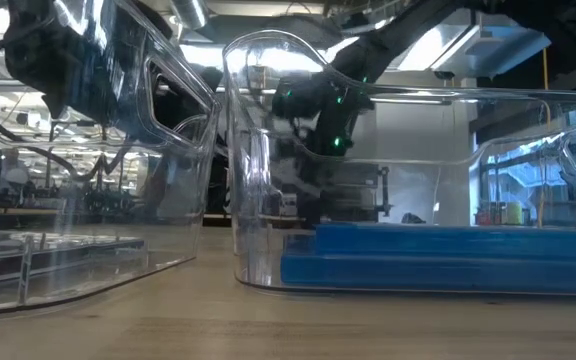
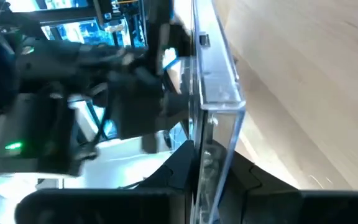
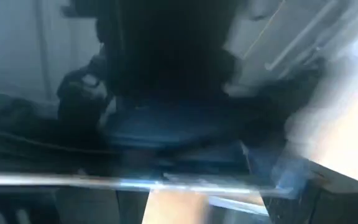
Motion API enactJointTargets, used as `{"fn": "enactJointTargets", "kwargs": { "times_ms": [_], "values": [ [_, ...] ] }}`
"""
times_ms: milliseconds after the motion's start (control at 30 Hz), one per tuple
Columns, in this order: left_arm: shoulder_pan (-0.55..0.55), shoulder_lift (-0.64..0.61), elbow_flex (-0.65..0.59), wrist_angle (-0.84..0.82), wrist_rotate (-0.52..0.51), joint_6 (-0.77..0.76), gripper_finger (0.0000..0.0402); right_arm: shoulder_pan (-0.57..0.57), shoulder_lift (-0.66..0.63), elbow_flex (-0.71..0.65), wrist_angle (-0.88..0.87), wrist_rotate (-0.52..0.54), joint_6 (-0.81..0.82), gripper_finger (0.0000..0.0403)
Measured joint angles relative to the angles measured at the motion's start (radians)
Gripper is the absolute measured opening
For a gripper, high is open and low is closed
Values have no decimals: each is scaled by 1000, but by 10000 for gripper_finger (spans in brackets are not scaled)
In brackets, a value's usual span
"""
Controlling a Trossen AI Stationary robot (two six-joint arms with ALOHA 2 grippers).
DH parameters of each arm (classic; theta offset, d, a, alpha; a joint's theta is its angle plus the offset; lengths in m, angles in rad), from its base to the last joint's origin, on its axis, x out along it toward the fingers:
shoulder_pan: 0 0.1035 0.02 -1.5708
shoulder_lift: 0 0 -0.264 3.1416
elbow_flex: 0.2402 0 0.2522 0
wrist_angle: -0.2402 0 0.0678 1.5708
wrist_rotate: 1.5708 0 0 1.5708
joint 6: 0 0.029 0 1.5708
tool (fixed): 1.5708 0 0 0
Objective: Pick & place jewel cases by type
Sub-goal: Put the bottom black CD case into the left transparent bin
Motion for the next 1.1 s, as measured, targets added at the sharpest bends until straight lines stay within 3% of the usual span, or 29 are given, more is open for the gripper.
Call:
{"fn": "enactJointTargets", "kwargs": {
  "times_ms": [333,733,933,1100],
  "values": [
    [-40,-11,1,66,-104,3,36,-5,-203,3,-58,17,23,251],
    [-118,-32,-1,106,-136,1,36,-3,-512,10,-110,211,173,251],
    [-198,-37,-1,222,-238,91,38,-5,-612,10,-138,256,214,251],
    [-314,-65,1,310,-327,166,35,-5,-623,9,-150,256,252,251]
  ]
}}
